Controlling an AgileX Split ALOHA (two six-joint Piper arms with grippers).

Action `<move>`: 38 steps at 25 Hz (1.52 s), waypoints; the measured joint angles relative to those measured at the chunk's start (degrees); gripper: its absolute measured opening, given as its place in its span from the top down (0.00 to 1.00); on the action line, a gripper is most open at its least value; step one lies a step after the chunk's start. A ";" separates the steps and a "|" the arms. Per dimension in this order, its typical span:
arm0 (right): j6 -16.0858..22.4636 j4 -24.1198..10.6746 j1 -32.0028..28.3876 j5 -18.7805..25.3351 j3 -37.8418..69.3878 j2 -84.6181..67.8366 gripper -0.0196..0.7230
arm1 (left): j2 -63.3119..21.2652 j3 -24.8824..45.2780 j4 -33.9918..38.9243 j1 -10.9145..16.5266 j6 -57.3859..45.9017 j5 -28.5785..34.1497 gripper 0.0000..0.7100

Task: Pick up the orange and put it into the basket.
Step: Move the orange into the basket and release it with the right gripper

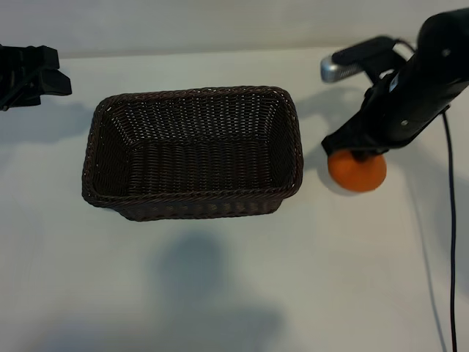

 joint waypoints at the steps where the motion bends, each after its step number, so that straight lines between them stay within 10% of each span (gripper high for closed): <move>1: 0.00 0.00 0.00 0.00 0.00 -1.12 0.85 | 0.00 0.00 0.00 0.00 0.00 0.00 0.26; 7: -0.14 2.36 0.00 0.00 -0.08 -6.68 0.85 | 0.00 0.00 -0.36 0.00 0.14 -0.63 0.26; 18: -9.79 16.81 1.05 0.03 -6.11 -6.82 0.85 | 0.00 0.00 -1.66 0.00 1.57 -1.20 0.26; 38: -17.49 18.89 13.09 -4.27 -17.90 11.04 0.85 | 0.00 0.00 -2.79 0.00 1.64 -1.46 0.26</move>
